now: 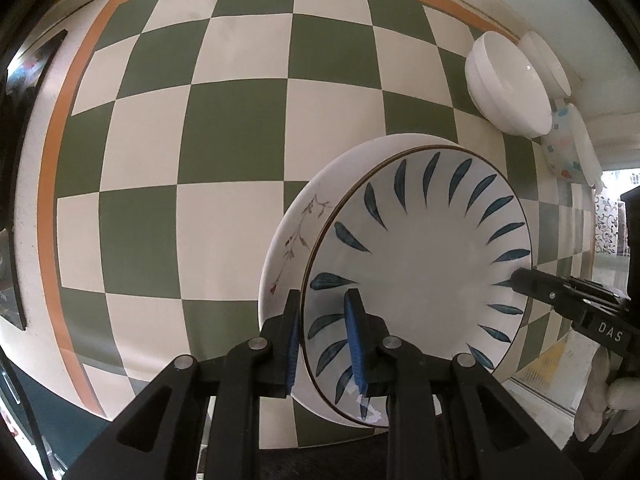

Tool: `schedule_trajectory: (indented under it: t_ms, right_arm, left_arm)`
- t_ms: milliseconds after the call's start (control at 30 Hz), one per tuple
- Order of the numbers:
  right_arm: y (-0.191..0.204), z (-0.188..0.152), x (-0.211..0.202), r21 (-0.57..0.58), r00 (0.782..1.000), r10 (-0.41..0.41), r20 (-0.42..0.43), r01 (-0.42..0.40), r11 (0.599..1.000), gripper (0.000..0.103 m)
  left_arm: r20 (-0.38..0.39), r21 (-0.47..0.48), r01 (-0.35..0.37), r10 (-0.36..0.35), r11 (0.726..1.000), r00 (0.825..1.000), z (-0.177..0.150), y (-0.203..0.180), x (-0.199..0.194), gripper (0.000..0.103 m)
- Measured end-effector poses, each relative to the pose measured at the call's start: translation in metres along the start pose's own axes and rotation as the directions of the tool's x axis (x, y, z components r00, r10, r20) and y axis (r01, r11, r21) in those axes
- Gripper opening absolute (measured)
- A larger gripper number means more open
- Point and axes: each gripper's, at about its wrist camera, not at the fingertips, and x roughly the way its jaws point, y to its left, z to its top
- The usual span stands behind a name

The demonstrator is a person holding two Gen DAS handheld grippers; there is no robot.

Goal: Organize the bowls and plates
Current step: 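Lift the three-plate stack with both grippers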

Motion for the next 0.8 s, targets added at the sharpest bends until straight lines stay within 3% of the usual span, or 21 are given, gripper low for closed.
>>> schedule_trajectory:
  t_ms: [800]
  right_arm:
    - [0.011,0.009,0.009,-0.03,0.999,-0.02,-0.031,0.019,0.999,0.012]
  left_arm:
    - [0.008,-0.061,-0.022,0.023,0.998,1.0,-0.005,0.003,0.005,0.022]
